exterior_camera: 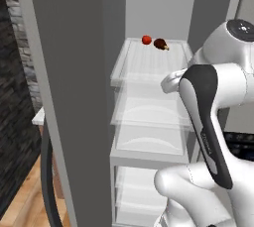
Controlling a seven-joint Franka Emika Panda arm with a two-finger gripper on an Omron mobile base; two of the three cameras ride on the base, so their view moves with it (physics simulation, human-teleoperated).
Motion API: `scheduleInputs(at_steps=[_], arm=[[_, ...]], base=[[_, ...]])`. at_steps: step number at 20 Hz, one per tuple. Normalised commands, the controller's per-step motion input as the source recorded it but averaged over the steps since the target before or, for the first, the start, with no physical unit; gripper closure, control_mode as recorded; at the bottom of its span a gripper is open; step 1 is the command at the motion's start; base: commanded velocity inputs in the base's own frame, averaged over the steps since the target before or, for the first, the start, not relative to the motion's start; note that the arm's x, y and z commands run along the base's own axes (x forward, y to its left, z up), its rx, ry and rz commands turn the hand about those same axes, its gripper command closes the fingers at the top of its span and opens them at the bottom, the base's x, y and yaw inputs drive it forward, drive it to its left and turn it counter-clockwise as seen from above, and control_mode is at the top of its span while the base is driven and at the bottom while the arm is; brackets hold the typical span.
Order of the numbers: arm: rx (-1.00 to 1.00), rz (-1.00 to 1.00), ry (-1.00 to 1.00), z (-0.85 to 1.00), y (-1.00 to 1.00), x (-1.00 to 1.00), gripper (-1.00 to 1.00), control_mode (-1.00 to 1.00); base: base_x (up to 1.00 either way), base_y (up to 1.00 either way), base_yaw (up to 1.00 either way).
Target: Transport the chicken drumstick and mushroom to the fridge. Place the chicken drumstick on the rack containing meat and place the mushroom on the rack containing the vegetable, ensuring meats and vegetables are on different racks.
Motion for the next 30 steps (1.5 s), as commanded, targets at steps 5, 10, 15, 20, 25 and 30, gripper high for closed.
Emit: scheduleInputs(at_steps=[5, 10, 15, 20, 25, 30], arm=[[0.00, 0.00, -0.14, 0.06, 0.00, 0.73, 1.00, -1.00], [0.00, 0.00, -0.02, 0.00, 0.00, 0.93, 1.00, -1.00], [0.00, 0.00, 0.03, 0.00, 0.00, 0.80, 1.00, -1.00], [0.00, 0.00, 0.01, -0.15, 0.00, 0.82, 1.00, -1.00], [0.00, 0.02, 0.12, -0.39, 0.00, 0.79, 1.00, -1.00], [0.00, 0.03, 0.00, -0.31, 0.00, 0.47, 1.00, -1.00]], base=[[0.00, 0.00, 0.00], [0.00, 0.00, 0.00], [0.00, 0.00, 0.00], [0.00, 0.00, 0.00], [0.00, 0.00, 0.00], [0.00, 0.00, 0.00]])
